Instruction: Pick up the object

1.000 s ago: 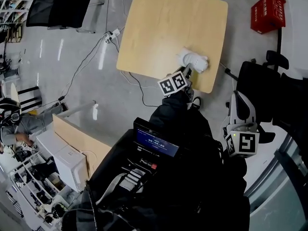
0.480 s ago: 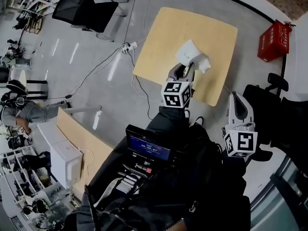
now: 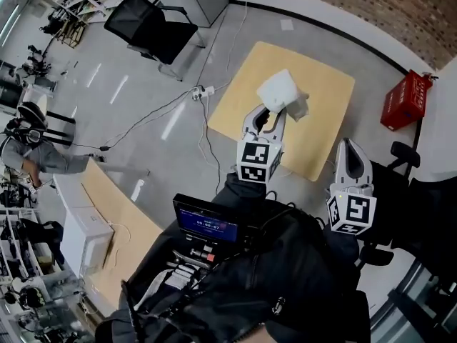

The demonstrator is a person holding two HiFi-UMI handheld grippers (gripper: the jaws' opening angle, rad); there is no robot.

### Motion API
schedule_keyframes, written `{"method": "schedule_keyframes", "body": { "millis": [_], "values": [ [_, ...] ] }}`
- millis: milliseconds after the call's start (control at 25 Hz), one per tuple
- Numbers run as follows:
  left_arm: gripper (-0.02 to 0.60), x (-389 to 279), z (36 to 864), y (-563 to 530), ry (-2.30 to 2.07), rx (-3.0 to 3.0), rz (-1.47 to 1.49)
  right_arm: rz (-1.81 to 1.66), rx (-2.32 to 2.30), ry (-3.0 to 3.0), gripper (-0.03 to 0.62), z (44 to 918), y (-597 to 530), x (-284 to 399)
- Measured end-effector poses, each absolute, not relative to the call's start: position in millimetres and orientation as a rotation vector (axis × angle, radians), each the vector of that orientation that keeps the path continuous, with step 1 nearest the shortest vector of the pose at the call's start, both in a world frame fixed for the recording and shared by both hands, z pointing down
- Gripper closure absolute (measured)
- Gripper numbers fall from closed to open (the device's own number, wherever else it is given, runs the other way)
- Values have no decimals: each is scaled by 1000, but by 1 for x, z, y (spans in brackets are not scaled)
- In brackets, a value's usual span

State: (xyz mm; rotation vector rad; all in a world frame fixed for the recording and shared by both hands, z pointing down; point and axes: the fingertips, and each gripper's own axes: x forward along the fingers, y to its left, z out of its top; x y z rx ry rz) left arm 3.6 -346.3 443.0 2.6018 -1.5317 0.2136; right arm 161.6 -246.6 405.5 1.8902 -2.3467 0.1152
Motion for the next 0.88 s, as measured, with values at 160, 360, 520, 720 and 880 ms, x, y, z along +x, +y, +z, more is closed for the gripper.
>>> {"method": "schedule_keyframes", "body": {
  "millis": [160, 360, 520, 720, 880],
  "values": [
    [467, -12, 428, -344, -1626, 2614, 243, 90, 1892, -2356, 589, 397, -248, 157],
    [468, -20, 410, -345, -1689, 2626, 231, 45, 1917, -2362, 589, 382, -253, 157],
    [468, -23, 408, -345, -1714, 2617, 239, 27, 1949, -2347, 589, 375, -258, 159],
    [468, -23, 403, -346, -1725, 2622, 238, 16, 1969, -2319, 589, 374, -261, 162],
    [468, -19, 397, -345, -1728, 2637, 224, 13, 1994, -2300, 589, 371, -260, 167]
  ]
}}
